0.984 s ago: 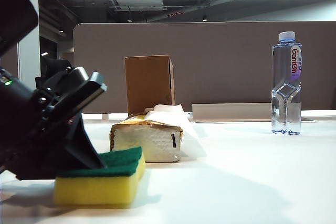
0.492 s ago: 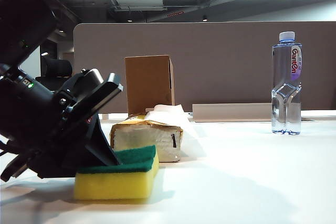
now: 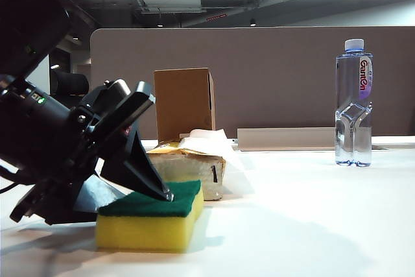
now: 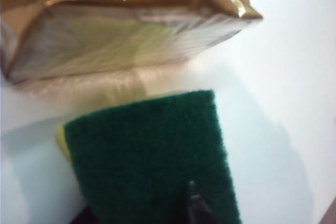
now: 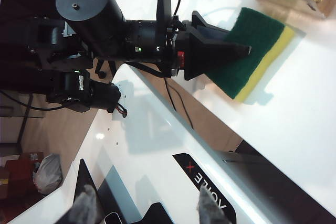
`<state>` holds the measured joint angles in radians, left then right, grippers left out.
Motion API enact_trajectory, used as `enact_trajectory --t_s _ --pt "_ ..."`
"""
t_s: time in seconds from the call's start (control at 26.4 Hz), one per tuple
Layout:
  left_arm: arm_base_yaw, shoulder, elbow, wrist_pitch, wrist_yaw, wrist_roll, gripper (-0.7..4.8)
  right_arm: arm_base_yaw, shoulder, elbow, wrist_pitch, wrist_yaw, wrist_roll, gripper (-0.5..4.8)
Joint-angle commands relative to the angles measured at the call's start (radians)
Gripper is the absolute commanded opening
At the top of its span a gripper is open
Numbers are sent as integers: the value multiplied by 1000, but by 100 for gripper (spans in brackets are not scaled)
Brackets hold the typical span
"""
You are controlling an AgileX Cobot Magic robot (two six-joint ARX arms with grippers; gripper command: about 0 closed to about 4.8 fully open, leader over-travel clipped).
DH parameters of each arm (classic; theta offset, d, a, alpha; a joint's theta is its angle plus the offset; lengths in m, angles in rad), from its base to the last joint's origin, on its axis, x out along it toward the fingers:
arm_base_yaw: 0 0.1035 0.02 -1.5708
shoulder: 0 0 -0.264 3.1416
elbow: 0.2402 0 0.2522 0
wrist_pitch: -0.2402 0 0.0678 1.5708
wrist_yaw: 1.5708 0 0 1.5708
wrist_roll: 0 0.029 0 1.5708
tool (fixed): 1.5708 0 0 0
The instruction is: Move the sponge from left to right to wipe the table, avoiding obstacles on the table, and finally reaching the bottle of mineral water.
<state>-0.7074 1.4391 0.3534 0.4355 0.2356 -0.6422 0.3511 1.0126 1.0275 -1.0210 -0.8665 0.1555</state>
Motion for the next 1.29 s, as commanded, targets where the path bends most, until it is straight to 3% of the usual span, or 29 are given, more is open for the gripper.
enact_trajectory --t_s 0.04,0.42,0.53,0.68,0.95,1.06,1.29 --pt "-2 -10 -5 -52 -4 -6 251 0 -11 4 0 -3 -7 252" --pt "-1 -66 -5 -57 -7 -2 252 0 -31 4 -17 -1 -16 252" --pt "0 -72 -5 -61 -8 -1 315 0 -34 4 -41 0 -29 253" --pt "3 -88 -5 -62 -7 -1 337 0 -35 4 -60 0 -33 253" --pt "6 -148 -5 -86 -16 40 337 0 -47 4 -61 0 -32 254" --pt "6 -206 -5 -103 -42 57 338 0 -47 3 -68 0 -32 298" --pt "22 -338 -3 -161 -82 122 338 0 -47 3 -83 0 -32 298"
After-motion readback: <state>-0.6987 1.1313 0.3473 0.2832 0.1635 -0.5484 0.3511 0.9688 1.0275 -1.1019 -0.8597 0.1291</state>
